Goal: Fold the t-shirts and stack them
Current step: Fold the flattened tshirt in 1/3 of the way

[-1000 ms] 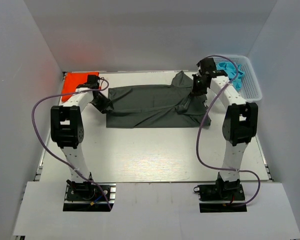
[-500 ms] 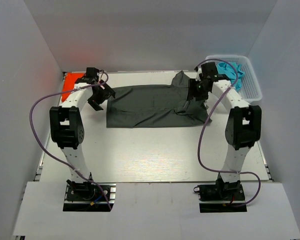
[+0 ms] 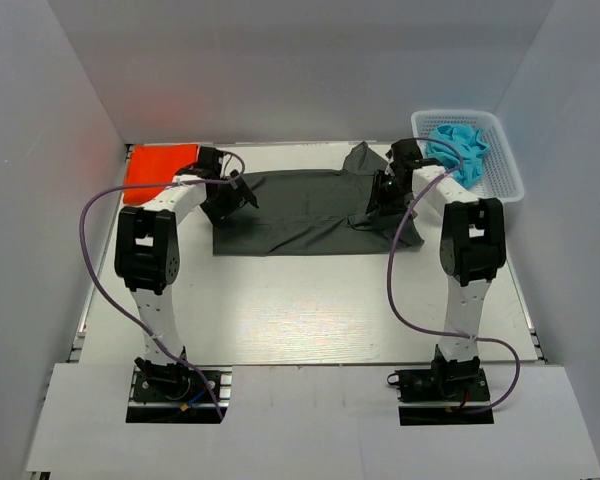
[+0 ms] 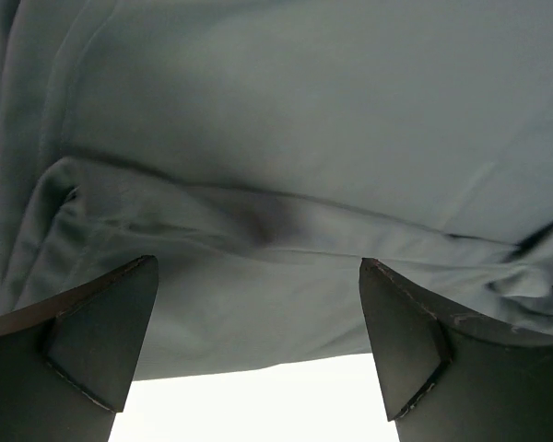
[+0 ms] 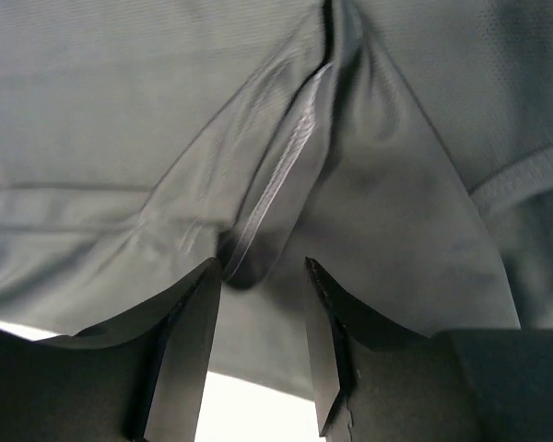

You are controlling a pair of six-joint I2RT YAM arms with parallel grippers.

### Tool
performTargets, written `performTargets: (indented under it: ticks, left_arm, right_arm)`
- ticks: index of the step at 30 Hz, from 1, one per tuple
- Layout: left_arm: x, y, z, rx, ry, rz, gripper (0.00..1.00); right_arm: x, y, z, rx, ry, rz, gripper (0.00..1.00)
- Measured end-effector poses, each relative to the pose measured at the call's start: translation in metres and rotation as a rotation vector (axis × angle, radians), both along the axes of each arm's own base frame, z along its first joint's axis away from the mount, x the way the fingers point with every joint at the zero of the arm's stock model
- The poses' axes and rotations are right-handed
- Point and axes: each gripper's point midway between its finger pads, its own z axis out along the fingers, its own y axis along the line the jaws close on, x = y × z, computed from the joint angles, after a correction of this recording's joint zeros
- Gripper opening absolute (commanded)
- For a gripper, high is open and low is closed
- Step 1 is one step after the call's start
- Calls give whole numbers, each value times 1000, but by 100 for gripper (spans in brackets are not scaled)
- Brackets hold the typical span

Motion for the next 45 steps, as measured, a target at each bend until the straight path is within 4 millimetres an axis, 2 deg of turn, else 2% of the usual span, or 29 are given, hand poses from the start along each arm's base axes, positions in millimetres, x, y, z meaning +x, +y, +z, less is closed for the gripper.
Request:
performTargets:
  ticks: [3,9,12,13,20,26,29,32,33,34,35,37,38,41,45]
  left_arm:
    - [-12,3,-15,5,43,-2,100]
    - [-16,5,-25,10,59,-3,100]
    - [-16,5,-25,12,58,-5,100]
    - [-16,5,-25,12,58,-6,100]
    - [-15,10,-27,17,54,1,100]
    - [-15,10,-27,11,53,3,100]
    - [-15,10,-27,11,53,3,100]
    - [-15,10,-27,11,53,2,100]
    - [-15,10,-27,11,53,2,100]
    - [-15,10,-27,12,53,1,100]
    - [-15,10,-27,12,54,1,100]
    - [-15,10,-27,13,54,-2,100]
    - [-16,10,-27,14,54,-3,100]
    - [-16,10,-27,15,55,-3,100]
    - [-16,11,-27,16,55,-2,100]
  right_arm:
    - [4,0,-18,-1,39,-39,44]
    - [12,2,-28,11,38,-89,26]
    - [19,4,-26,24,16,-104,10]
    - [21,4,-26,29,10,-112,0]
    - [37,8,-15,55,-45,-139,0]
    - [58,9,9,62,-118,-151,0]
    - [75,8,20,47,-151,-161,0]
    - [96,6,22,10,-177,-151,0]
    - [104,4,20,-11,-189,-144,32]
    - [108,2,17,-24,-192,-143,46]
    - [110,0,13,-45,-189,-129,71]
    - [108,-4,2,-77,-166,-109,81]
    - [104,-6,-2,-93,-152,-96,90]
    - [92,-9,-6,-114,-130,-59,90]
    - [58,-8,9,-111,-116,-17,90]
